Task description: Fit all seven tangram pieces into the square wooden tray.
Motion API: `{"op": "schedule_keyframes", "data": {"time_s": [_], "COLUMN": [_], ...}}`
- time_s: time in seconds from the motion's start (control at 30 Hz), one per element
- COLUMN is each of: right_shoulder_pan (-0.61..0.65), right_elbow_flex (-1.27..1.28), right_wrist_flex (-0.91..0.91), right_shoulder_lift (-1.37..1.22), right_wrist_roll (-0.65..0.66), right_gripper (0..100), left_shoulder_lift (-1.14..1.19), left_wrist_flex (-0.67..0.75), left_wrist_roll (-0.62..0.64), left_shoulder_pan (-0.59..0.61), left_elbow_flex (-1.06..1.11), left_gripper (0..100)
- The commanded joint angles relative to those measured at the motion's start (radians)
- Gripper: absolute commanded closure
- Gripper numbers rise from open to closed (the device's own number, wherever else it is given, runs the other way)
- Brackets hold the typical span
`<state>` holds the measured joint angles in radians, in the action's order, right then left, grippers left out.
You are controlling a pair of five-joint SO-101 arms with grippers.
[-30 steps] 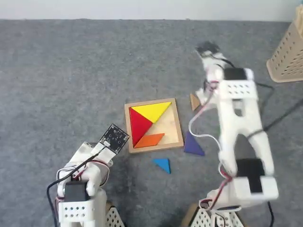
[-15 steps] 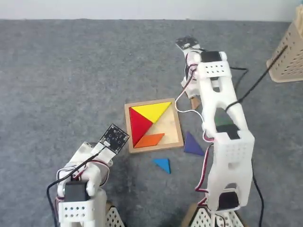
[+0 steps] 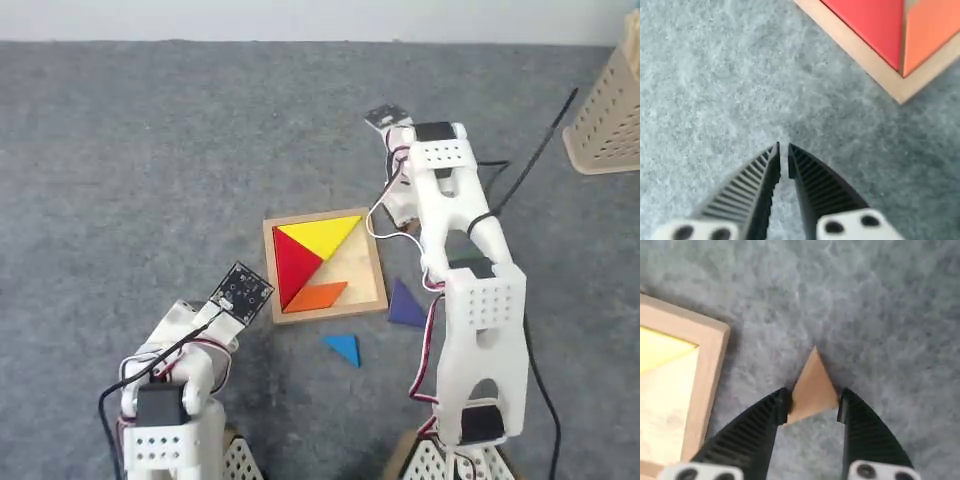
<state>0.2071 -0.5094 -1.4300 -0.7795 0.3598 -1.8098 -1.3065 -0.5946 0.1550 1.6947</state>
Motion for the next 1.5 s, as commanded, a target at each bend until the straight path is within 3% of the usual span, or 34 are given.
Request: {"op": "schedule_keyframes", "data": {"time_s": [0.0,0.17,0.4,0.67,1.13,1.47], "right_shoulder_pan": [0.005,0.002,0.004,0.018,0.315,0.344], "right_elbow_flex": [-0.061,-0.061,-0.061,-0.061,0.063,0.172], "right_wrist_flex": [0.028,0.028,0.019,-0.022,-0.139,-0.108], "right_shoulder_lift": [0.012,0.002,0.013,0.076,0.246,0.369], "right_wrist_roll": [0.015,0.015,0.015,0.015,0.284,0.313], "right_gripper": [82.4,82.7,96.1,96.8,96.9,96.9], "left_shoulder_lift": [-0.017,-0.017,-0.017,-0.017,-0.017,-0.017], "left_wrist_flex": [-0.006,-0.006,-0.006,-0.006,-0.006,-0.006], "left_wrist_roll": [-0.003,-0.003,-0.003,-0.003,-0.003,-0.003], "left_shoulder_pan": [0.003,0.002,0.002,0.003,0.002,-0.002], "left_elbow_flex": [-0.010,-0.010,-0.010,-0.010,-0.010,-0.010], "left_gripper": [98,98,98,98,98,98]}}
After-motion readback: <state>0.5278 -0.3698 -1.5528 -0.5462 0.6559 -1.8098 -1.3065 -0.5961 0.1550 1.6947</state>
